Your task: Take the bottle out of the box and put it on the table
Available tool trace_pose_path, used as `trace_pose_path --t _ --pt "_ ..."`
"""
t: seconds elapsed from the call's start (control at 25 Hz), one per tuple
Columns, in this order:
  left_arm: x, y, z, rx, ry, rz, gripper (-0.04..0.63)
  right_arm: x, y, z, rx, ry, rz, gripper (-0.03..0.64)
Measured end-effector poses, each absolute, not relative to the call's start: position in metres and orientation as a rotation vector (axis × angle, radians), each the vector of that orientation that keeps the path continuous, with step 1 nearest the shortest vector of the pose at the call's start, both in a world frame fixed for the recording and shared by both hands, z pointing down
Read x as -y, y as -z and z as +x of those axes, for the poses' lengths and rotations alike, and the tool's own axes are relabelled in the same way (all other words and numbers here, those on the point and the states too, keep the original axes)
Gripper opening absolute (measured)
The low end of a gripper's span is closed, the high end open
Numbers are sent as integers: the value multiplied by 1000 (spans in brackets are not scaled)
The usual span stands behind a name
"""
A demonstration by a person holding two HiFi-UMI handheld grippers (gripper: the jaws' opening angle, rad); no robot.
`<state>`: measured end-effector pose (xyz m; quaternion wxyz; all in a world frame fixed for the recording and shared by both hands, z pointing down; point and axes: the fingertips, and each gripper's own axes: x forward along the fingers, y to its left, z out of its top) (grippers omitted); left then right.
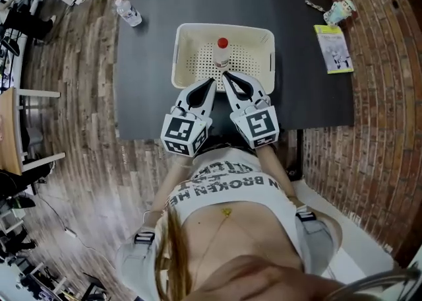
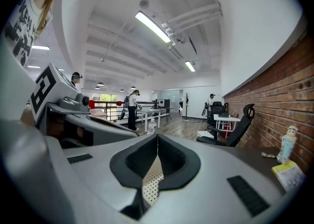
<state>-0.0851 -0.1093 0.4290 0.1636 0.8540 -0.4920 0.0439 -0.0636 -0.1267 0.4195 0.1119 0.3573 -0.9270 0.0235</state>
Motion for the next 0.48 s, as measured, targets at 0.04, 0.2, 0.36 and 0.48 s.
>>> trace_pose_path --t 0.04,0.2,0.36,0.48 --pt "112 -429 -88 1382 -128 2451 5 129 -420 -67 2712 -69 1068 9" --pt "118 -433 -102 1320 -134 2482 5 134 -425 -80 2675 -77 1135 9" --pt "120 -438 -122 1287 -150 2501 3 136 -431 -98 2648 -75 1175 9" --pt "122 -440 -135 1276 -145 2512 5 138 -435 -105 2624 -68 1202 9"
